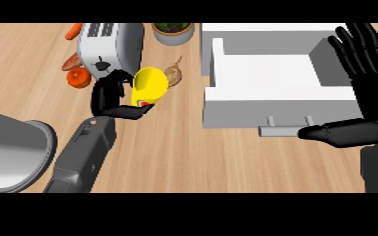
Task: Pick up the cup, place it into the drawer and close the drawer
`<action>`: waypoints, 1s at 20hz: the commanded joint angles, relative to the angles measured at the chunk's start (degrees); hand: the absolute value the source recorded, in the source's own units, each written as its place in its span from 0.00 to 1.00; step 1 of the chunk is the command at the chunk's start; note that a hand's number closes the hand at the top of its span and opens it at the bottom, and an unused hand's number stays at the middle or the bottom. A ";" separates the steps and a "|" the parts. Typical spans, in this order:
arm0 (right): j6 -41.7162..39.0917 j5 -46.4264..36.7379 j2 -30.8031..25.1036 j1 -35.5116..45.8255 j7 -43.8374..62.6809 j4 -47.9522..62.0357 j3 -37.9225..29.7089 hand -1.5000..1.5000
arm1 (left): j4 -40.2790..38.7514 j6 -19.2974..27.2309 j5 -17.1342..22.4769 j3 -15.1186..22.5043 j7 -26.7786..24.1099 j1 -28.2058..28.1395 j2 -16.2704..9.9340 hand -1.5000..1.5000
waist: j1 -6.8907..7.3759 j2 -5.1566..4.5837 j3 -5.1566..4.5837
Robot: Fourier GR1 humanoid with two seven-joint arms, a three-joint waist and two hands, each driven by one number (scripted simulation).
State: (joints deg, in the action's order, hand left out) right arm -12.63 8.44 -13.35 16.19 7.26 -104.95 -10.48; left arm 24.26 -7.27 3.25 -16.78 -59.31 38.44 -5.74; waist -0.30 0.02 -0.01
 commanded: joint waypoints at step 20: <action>1.59 -3.86 2.13 0.15 -3.22 1.81 2.46 0.00 | 13.43 23.54 7.37 19.87 41.62 30.82 5.73 1.00 | -1.44 -0.18 0.05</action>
State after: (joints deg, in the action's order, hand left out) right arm -11.22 5.75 -11.97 15.61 5.17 -104.21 -9.32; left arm 40.55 10.75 8.19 -1.72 -22.80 64.91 -0.12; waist -1.27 -0.02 0.05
